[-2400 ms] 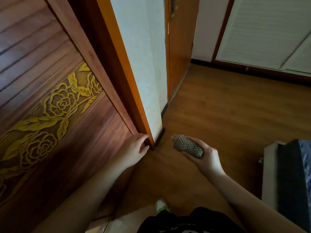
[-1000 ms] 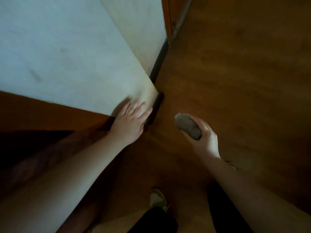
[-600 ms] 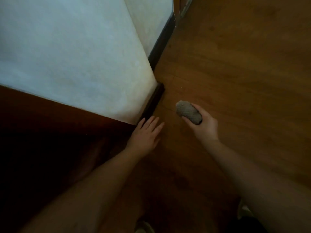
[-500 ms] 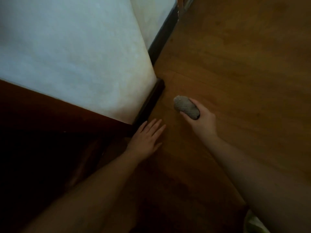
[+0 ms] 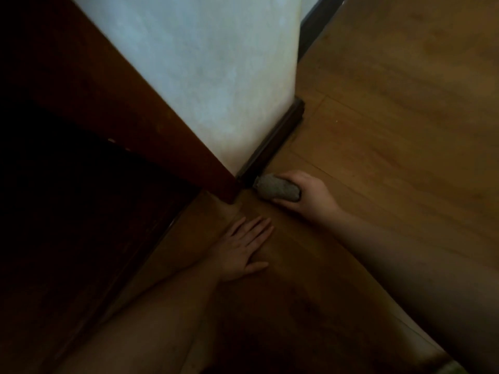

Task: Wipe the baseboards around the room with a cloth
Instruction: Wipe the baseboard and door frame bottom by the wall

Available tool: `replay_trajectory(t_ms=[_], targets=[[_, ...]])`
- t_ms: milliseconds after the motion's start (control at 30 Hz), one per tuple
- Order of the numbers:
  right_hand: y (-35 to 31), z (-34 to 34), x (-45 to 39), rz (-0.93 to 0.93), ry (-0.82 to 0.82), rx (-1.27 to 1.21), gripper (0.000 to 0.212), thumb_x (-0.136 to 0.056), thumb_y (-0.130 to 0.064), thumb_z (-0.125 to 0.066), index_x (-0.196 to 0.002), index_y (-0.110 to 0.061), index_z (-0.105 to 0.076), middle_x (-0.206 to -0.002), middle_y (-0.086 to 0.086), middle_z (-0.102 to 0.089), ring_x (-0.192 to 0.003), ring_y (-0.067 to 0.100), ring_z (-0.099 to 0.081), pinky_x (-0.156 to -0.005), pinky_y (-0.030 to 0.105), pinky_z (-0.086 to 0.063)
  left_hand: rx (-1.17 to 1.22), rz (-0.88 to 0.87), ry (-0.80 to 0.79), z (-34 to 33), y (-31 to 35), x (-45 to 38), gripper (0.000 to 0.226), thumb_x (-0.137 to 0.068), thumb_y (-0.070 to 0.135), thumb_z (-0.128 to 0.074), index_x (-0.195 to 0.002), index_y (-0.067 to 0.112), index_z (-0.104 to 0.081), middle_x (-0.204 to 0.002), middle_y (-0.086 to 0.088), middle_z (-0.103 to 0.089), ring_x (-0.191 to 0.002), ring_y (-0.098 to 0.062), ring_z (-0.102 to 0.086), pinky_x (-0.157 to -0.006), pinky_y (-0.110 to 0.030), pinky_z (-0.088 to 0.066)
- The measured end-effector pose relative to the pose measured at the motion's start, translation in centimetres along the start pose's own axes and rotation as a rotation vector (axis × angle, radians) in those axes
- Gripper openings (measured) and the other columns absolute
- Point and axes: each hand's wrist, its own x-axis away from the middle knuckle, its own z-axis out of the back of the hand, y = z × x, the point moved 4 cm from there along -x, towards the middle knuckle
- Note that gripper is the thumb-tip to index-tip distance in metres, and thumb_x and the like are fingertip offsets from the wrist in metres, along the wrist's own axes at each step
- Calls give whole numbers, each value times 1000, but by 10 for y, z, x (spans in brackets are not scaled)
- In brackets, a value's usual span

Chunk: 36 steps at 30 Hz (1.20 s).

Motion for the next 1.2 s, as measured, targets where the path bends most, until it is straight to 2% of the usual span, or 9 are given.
replay_trajectory(t_ms=[167,300,467,533,700,833,967,1067,1200], targets=[[-3,-6,-10,24,-17,6,60,-75,-35,-84,-127,-15,-62,-125,5,-65,-117,21,-58,-97,19,-36,-42,-26,-19,-1,-1,-2,103,-85,84,-29,-159,15,-5,-166,0,6,-152,-19,0,-121,-43,1],[-6,-4,-25,46,-33,31,52,-77,-31,-83,-123,-13,-65,-117,8,-67,-110,25,-62,-90,23,-39,-42,-36,-14,3,-2,-2,113,-79,89,-34,-160,16,-3,-165,2,9,-152,-20,2,-120,-41,6],[-1,13,-41,86,-102,103,48,-79,-30,-82,-121,-12,-66,-116,9,-69,-108,26,-63,-87,22,-38,-42,-69,-38,1,-3,-6,119,-78,87,-43,-143,34,41,-150,13,48,-139,-9,42,-112,-35,30],[1,23,-47,82,-111,119,47,-79,-29,-82,-121,-13,-67,-116,8,-69,-107,24,-64,-86,21,-38,-26,-69,-64,1,-3,-6,119,-78,86,-45,-139,35,45,-146,14,52,-135,-7,47,-108,-33,34],[44,92,-75,-212,92,35,38,-81,-33,-79,-114,-21,-66,-107,-1,-65,-97,11,-58,-82,25,-44,-23,-53,-129,-1,-4,-6,118,-79,86,-41,-136,36,49,-144,14,54,-133,-8,50,-105,-33,37],[70,154,-101,-438,246,98,47,-79,-43,-79,-115,-18,-64,-112,3,-65,-106,20,-60,-92,35,-49,-43,-49,-138,4,-3,-5,116,-79,87,-38,-138,35,46,-143,14,56,-133,-8,50,-104,-32,38],[56,143,-93,-353,239,107,48,-79,-43,-79,-117,-18,-64,-114,5,-66,-108,22,-61,-92,34,-47,-50,-36,-159,6,-1,-4,113,-82,85,-39,-140,34,43,-142,15,57,-132,-7,51,-101,-30,41],[38,109,-61,-293,217,18,50,-81,-41,-78,-123,-20,-62,-118,-1,-63,-109,13,-56,-91,27,-43,-48,-35,-161,7,-2,-4,110,-85,82,-38,-136,36,47,-141,16,57,-132,-6,50,-102,-30,39],[2,52,-20,-2,94,8,56,-78,-36,-81,-125,-13,-62,-120,5,-64,-111,19,-59,-93,20,-39,-28,-35,-150,8,-2,-4,106,-87,81,-37,-142,35,41,-143,16,54,-134,-6,48,-105,-31,37]])
